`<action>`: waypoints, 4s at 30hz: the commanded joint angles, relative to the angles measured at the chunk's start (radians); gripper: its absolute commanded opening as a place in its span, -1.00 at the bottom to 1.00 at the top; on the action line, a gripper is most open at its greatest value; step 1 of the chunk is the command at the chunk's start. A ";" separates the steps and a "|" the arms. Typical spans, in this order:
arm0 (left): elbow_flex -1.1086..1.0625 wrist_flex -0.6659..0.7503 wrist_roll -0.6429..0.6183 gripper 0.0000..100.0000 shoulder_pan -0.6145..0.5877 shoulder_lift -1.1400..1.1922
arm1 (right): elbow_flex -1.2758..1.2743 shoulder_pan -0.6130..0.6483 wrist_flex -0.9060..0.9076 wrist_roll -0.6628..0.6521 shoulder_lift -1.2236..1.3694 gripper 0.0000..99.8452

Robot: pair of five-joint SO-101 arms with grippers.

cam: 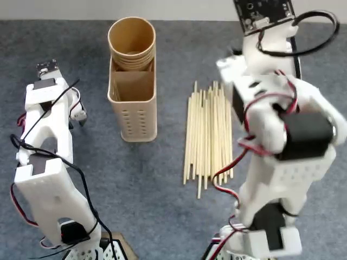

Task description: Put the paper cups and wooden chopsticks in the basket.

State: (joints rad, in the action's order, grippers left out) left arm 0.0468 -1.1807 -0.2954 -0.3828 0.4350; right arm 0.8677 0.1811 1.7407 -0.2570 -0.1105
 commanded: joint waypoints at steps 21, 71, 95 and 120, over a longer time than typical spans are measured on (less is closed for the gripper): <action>0.891 -0.374 0.371 -0.73 0.306 -0.455 | -1.236 -0.291 -0.809 0.074 -0.027 -0.99; 1.059 -0.499 0.278 -0.74 0.199 -0.323 | -1.770 -0.140 -0.700 0.025 -0.958 -0.98; -0.252 -0.048 0.089 -0.73 0.143 -0.334 | -1.003 -0.183 -0.725 -0.028 0.321 -0.98; -0.272 -0.009 0.089 -0.73 0.137 -0.332 | -0.935 -0.131 -0.725 -0.017 0.432 -0.73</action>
State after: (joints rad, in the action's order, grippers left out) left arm -0.2294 -1.2022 -0.1956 -0.2570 0.1389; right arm -0.0990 0.0307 1.0226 -0.2723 0.3360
